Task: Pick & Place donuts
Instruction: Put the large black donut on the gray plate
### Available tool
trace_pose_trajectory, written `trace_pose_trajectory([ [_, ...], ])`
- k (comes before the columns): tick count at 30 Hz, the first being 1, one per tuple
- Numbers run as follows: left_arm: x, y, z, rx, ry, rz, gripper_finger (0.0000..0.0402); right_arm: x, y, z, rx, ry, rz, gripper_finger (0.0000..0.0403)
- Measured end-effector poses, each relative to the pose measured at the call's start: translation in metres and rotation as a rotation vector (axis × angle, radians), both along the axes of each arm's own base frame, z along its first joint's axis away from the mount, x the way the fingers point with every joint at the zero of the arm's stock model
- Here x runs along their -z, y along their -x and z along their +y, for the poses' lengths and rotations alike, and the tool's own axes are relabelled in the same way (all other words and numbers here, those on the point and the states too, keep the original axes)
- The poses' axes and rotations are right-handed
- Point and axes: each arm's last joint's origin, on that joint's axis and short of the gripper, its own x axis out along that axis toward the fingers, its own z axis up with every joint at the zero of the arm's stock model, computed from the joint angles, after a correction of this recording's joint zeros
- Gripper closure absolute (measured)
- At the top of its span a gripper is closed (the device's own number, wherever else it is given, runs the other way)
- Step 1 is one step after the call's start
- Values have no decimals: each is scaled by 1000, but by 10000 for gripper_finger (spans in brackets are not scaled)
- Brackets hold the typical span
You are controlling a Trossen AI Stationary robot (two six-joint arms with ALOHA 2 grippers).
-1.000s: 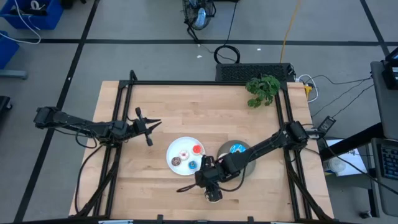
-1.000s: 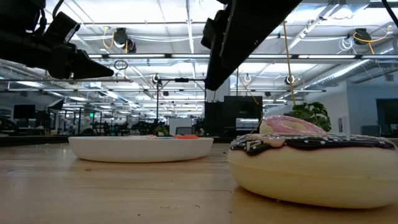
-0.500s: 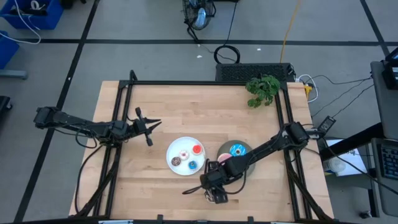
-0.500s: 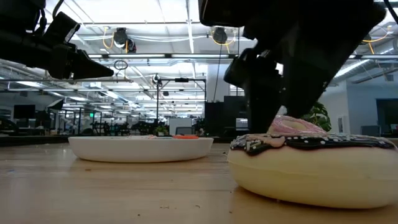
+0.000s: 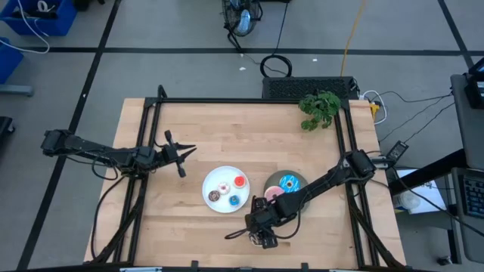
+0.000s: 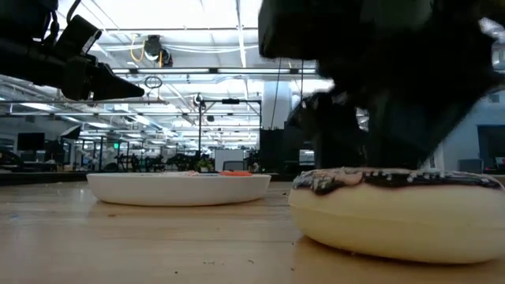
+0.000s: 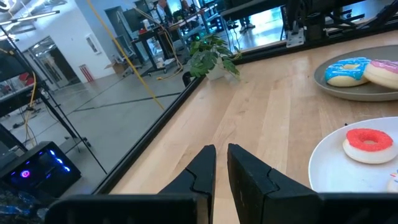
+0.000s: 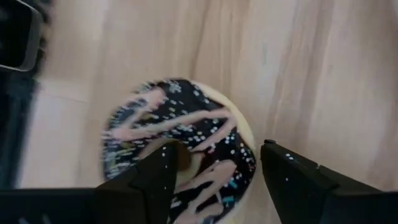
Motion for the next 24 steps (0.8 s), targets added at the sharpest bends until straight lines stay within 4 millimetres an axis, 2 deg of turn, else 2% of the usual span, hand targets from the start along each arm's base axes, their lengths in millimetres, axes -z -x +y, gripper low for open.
trace_pose_trajectory([
  [7,0,0,0,-1,-1,1,353,21,-2,4,-32,5,34,194],
  [10,0,0,0,-1,-1,2,353,20,-1,3,-19,6,47,211],
  [13,0,0,0,-1,-1,1,353,14,-1,0,25,-14,51,251],
  [16,0,0,0,-1,-1,1,353,2,2,-4,63,-39,56,313],
  [19,0,0,0,-1,0,2,353,-20,5,-8,74,-69,22,379],
  [21,0,0,0,-1,0,1,353,-38,9,-13,82,-70,5,388],
  [24,0,0,0,-1,0,2,353,-61,16,-23,118,-67,-20,377],
])
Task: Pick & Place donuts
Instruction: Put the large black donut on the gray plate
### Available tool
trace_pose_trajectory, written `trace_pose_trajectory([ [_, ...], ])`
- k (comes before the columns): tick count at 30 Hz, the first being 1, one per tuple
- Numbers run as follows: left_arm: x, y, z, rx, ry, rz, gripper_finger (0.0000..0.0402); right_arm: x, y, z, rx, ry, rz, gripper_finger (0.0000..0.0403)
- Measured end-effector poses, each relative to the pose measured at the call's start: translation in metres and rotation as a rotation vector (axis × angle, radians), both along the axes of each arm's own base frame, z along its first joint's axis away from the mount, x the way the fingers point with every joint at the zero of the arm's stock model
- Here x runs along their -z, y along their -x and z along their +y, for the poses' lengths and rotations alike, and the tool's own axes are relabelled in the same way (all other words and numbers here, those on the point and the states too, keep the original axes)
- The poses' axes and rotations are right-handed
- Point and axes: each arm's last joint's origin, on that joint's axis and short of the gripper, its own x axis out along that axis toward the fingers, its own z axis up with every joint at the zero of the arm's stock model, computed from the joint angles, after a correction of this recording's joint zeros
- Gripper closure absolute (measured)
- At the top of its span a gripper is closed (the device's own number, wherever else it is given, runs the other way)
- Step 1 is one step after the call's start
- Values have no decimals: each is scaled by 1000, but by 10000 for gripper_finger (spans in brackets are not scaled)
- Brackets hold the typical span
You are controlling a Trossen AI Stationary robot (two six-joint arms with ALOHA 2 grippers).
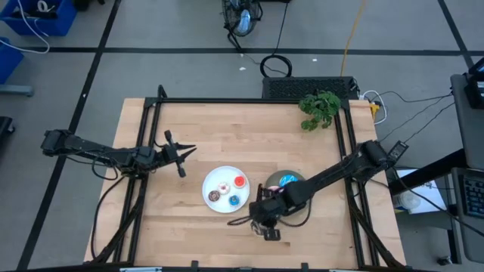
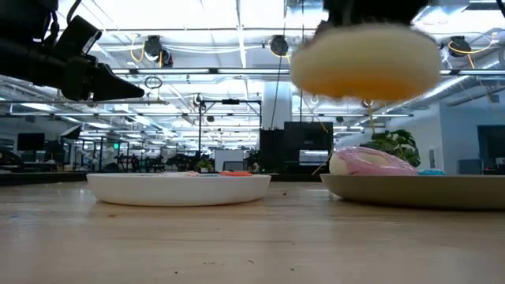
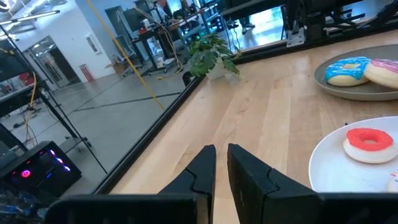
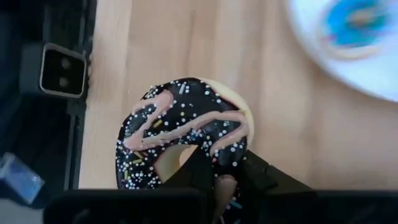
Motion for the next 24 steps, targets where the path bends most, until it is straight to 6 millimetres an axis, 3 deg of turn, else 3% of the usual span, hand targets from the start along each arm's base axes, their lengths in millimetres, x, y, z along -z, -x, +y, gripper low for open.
trace_pose_trajectory([
  [5,0,0,0,0,0,0,353,-45,24,-18,43,16,-19,389],
  [12,1,0,0,0,-1,7,353,-76,68,-38,187,95,110,390],
  [16,1,0,0,1,-1,7,353,-65,83,-45,315,146,244,393],
  [24,1,0,0,1,0,6,353,0,98,-55,347,67,432,391],
])
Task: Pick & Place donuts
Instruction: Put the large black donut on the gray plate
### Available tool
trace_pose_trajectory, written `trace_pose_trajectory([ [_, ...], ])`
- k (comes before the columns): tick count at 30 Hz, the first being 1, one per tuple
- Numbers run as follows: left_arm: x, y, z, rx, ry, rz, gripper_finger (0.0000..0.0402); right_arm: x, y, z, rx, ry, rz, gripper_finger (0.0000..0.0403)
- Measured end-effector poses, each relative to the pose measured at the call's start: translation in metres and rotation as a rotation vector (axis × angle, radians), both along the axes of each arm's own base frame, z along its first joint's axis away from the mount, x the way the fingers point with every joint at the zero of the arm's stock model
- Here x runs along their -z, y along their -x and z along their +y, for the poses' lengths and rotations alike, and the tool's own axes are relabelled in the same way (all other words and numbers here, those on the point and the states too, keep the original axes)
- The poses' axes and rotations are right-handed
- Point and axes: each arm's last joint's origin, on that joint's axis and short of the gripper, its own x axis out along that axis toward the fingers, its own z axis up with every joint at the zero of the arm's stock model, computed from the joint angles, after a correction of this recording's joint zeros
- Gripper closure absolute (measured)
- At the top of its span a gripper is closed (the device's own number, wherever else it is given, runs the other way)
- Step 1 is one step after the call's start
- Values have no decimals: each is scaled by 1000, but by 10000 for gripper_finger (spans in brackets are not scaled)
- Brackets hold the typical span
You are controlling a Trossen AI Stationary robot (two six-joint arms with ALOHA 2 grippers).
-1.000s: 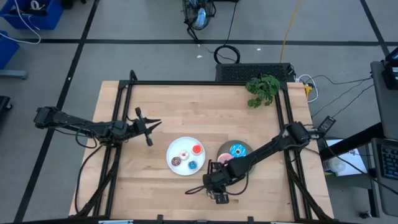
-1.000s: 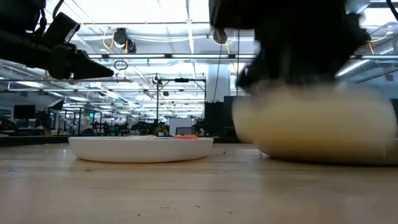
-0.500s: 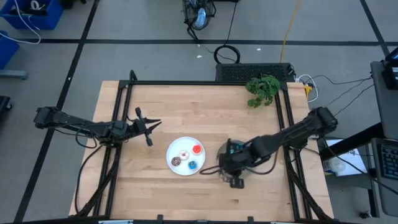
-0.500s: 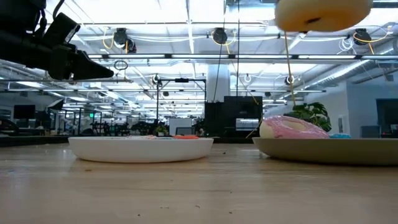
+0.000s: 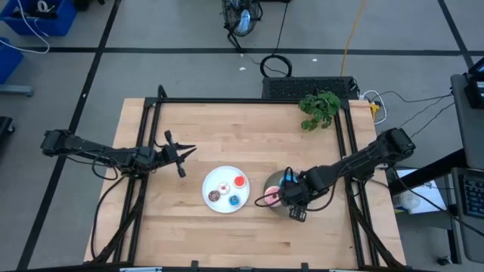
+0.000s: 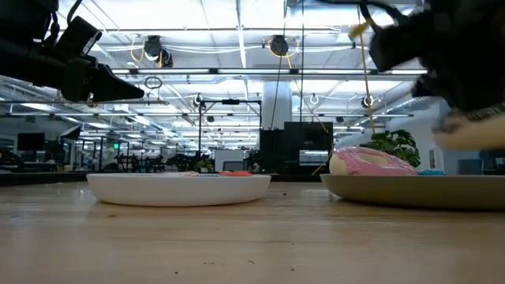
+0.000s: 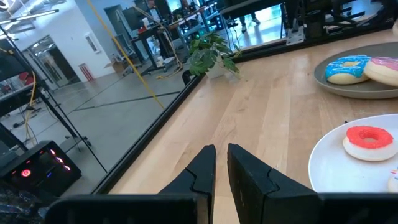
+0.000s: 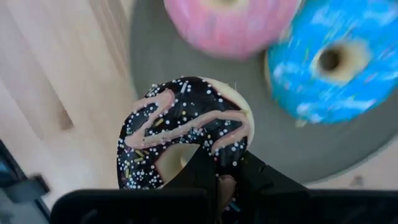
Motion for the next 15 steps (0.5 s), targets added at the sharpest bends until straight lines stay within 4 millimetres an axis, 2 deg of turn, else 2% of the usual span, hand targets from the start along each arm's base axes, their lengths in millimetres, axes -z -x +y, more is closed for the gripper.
trace_pose_trajectory([
  [3,0,0,0,0,0,0,353,20,7,-6,29,-25,42,391],
  [7,0,0,0,0,0,0,353,37,11,-16,70,-32,62,391],
  [11,0,0,0,0,0,0,353,46,11,-22,89,-52,39,390],
  [15,0,0,0,0,-1,0,353,47,9,-26,101,-66,27,390],
])
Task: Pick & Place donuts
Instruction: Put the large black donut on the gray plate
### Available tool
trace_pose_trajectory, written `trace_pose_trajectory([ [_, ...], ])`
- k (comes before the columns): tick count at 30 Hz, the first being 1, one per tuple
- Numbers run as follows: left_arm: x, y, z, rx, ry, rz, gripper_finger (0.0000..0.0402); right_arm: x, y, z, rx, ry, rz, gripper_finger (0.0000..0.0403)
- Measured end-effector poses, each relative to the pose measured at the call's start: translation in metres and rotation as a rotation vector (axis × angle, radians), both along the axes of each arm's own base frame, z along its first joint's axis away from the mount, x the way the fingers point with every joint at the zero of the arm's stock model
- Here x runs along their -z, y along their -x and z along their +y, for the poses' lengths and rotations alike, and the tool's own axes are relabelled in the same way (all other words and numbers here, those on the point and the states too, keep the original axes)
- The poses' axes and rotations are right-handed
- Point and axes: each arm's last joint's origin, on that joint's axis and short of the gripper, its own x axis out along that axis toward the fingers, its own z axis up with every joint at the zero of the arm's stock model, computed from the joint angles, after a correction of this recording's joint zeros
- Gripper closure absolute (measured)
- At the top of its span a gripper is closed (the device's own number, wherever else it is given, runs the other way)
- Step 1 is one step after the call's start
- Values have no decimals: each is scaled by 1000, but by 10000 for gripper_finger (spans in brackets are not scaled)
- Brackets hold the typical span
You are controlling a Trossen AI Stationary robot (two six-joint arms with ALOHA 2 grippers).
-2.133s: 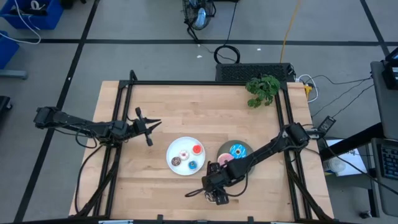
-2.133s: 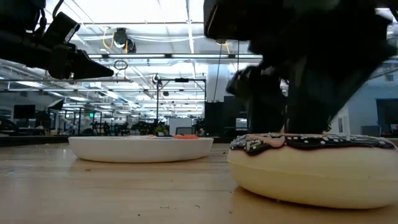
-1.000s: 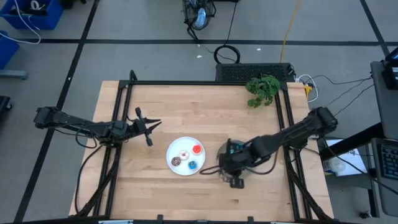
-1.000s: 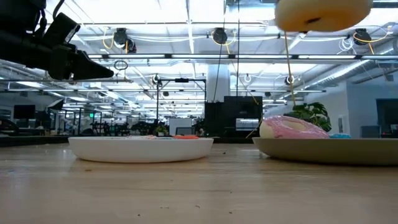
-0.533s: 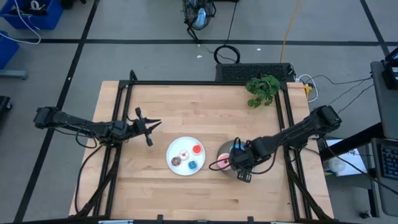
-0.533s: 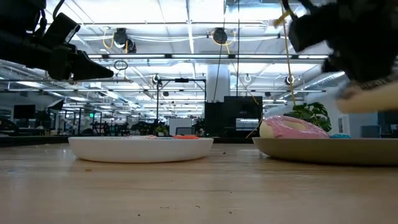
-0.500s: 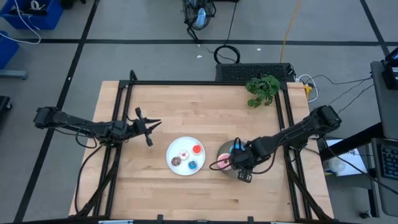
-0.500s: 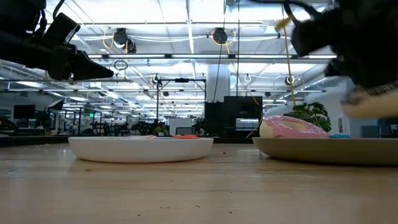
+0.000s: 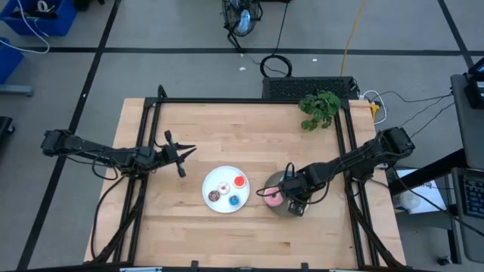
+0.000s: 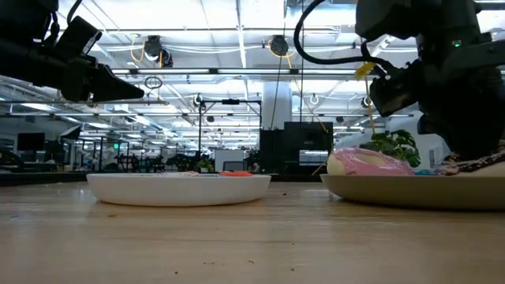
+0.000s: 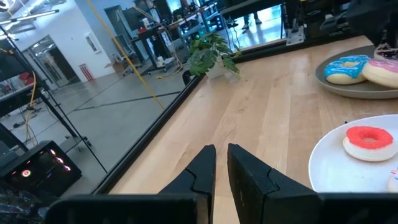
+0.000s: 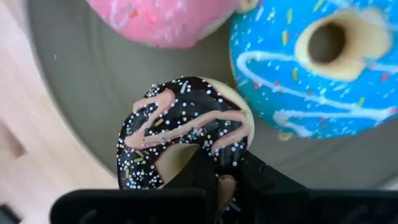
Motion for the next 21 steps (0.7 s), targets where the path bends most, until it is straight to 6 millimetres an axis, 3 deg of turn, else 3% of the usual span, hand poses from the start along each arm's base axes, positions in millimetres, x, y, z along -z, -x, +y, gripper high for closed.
trace_pose_trajectory([
  [6,0,0,0,0,0,0,353,0,-1,-2,1,-35,4,373],
  [21,0,0,0,1,0,0,353,0,-1,-2,34,-57,16,244],
])
